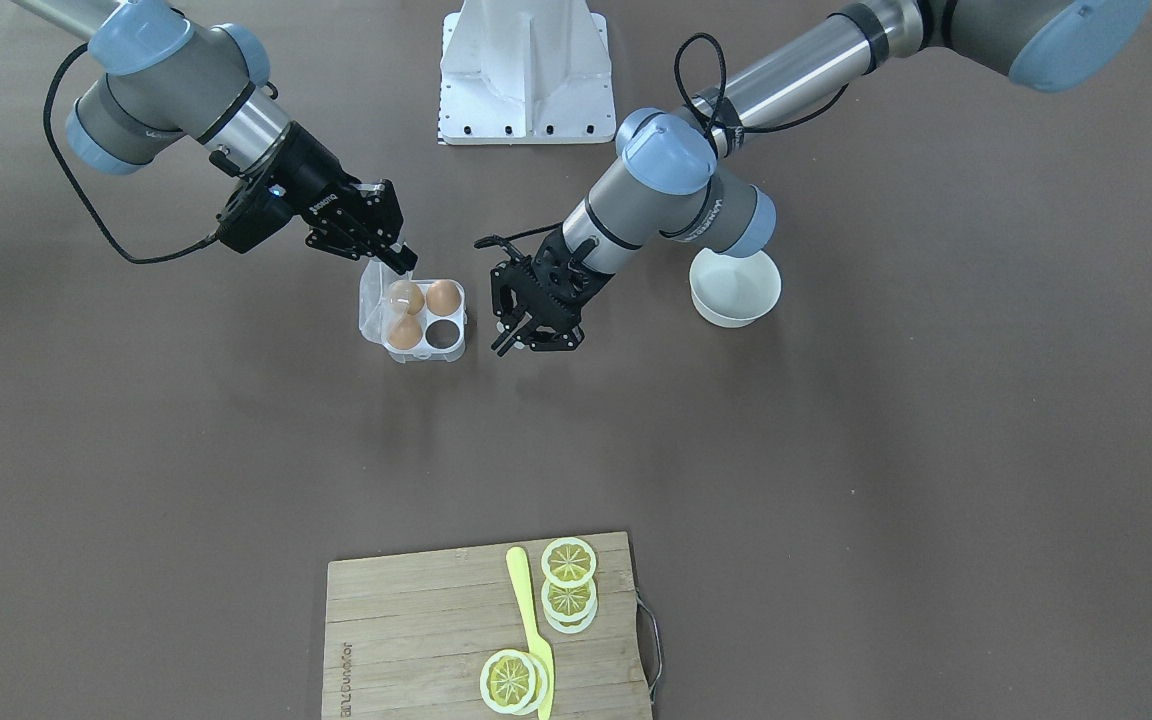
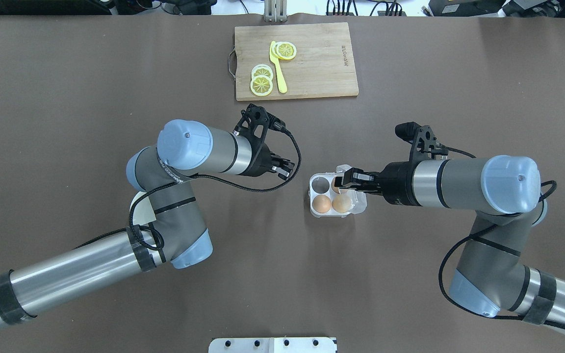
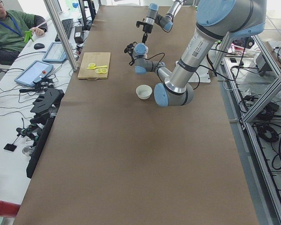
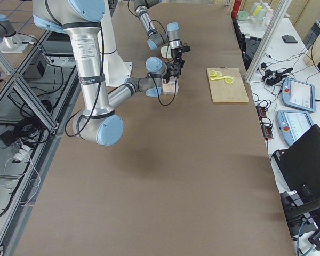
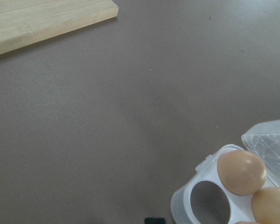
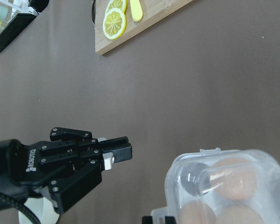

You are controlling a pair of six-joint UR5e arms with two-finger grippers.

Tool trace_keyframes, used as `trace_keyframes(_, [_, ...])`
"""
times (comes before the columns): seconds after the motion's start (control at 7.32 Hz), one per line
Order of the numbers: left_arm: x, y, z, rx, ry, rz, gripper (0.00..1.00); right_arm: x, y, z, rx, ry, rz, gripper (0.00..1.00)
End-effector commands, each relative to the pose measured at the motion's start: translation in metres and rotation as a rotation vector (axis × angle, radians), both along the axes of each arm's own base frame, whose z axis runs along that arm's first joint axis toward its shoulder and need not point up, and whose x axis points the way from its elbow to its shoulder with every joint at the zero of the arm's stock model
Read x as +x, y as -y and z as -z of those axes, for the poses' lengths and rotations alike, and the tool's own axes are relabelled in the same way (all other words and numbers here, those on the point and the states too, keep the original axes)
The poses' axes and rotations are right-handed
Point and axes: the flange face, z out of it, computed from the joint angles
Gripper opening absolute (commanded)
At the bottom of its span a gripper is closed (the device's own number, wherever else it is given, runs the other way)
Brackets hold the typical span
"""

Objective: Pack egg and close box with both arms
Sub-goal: 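Press the lid shut with the right gripper while the left arm withdraws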

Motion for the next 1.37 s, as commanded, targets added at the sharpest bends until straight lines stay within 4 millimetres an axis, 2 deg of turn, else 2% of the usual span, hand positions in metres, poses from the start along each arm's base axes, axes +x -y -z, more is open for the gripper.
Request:
trace_keyframes(0.0, [-0.064, 0.027, -0.026, -0.033, -0.006, -0.078, 0.62, -0.010, 0.006, 0.014, -0.008, -0.019, -0.019, 0.21])
trace_keyframes(0.27, [-0.157, 0.063, -0.051, -0.076, -0.019, -0.154, 0.63, -0.029, 0.007, 0.021, -0.008, -0.032, -0.040, 0.21])
trace_keyframes(0.41, [-0.194, 0.080, -0.057, -0.094, -0.026, -0.175, 0.65, -0.039, 0.007, 0.024, -0.007, -0.032, -0.043, 0.22])
trace_keyframes(0.68, [-0.235, 0.093, -0.065, -0.114, -0.033, -0.183, 0.76, -0.051, -0.003, 0.027, 0.000, -0.031, -0.049, 0.24])
trace_keyframes(0.82, [-0.262, 0.103, -0.072, -0.129, -0.036, -0.188, 0.79, -0.061, 0.000, 0.031, 0.002, -0.030, -0.058, 0.24])
trace_keyframes(0.96, [-0.282, 0.108, -0.082, -0.144, -0.035, -0.182, 0.81, -0.062, 0.001, 0.032, 0.004, -0.031, -0.060, 0.25])
trace_keyframes(1.09, [-0.287, 0.110, -0.084, -0.145, -0.034, -0.175, 0.83, -0.061, 0.002, 0.033, 0.004, -0.029, -0.061, 0.33])
trace_keyframes(1.23, [-0.295, 0.114, -0.085, -0.146, -0.035, -0.161, 0.85, -0.054, 0.009, 0.037, 0.000, -0.039, -0.073, 0.69])
